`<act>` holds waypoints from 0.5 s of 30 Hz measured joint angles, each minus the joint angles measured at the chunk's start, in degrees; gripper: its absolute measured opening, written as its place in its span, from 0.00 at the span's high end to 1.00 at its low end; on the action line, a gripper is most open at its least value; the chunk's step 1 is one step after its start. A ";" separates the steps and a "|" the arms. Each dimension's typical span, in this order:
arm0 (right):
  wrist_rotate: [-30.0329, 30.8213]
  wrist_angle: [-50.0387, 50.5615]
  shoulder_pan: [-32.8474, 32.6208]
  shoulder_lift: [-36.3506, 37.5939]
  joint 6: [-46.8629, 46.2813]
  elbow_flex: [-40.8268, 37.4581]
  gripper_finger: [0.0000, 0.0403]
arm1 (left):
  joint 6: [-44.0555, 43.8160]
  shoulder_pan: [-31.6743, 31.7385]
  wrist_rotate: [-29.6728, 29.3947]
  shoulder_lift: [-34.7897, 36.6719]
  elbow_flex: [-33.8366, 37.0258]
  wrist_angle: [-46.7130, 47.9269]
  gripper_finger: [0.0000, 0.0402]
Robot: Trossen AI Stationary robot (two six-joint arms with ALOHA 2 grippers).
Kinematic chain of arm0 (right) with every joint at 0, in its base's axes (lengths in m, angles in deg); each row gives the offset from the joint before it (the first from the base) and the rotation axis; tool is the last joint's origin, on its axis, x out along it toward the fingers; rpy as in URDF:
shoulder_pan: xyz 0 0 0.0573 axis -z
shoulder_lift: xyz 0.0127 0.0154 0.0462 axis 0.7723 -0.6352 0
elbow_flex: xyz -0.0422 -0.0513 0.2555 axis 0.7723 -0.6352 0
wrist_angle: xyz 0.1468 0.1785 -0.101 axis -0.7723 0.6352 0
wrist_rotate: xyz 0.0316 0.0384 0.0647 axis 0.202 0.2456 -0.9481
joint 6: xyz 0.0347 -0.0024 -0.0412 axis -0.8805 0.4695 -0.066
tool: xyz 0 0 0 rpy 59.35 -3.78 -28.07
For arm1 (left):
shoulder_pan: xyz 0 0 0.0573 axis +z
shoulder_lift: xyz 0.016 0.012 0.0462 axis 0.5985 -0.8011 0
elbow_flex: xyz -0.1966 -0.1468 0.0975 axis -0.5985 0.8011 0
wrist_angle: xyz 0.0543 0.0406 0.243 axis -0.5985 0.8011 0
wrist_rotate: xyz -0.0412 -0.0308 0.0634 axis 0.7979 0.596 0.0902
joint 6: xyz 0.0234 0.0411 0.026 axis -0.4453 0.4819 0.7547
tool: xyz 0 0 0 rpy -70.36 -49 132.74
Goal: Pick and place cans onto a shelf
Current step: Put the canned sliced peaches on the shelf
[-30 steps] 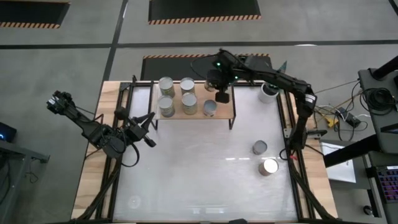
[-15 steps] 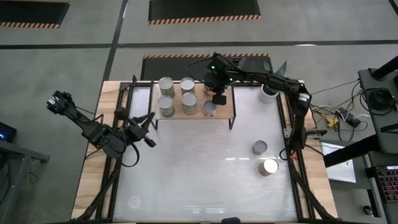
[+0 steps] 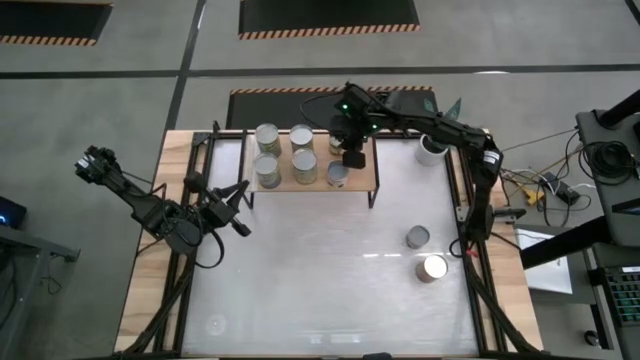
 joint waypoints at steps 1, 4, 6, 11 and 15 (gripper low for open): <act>0.15 0.14 0.02 0.13 -0.02 0.47 0.82 | 0.00 0.00 0.00 0.00 0.00 0.00 1.00; 0.45 -0.50 0.35 0.29 0.04 1.14 0.85 | -0.01 0.00 0.00 0.00 0.00 0.00 1.00; 0.51 -1.39 1.00 0.29 0.10 0.71 0.89 | -0.02 0.00 0.00 0.00 0.00 0.00 1.00; 3.07 -1.80 1.89 -0.74 1.06 -1.99 0.97 | 0.00 0.01 0.00 0.00 0.00 0.00 1.00; 4.03 -3.54 1.77 -1.18 1.39 -4.43 0.97 | -0.02 0.00 0.00 0.00 0.00 0.00 1.00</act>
